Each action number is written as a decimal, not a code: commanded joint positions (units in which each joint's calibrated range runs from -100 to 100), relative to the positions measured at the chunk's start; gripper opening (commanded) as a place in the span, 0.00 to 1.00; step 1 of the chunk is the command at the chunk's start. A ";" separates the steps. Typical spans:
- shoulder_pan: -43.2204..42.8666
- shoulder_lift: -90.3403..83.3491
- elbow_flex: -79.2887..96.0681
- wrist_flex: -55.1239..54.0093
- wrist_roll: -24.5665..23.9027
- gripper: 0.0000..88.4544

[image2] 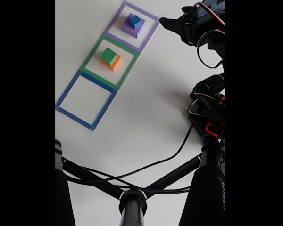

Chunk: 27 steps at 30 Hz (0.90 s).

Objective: Tower of hanoi

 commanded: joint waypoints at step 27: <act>-7.10 51.74 23.02 -87.27 0.00 0.30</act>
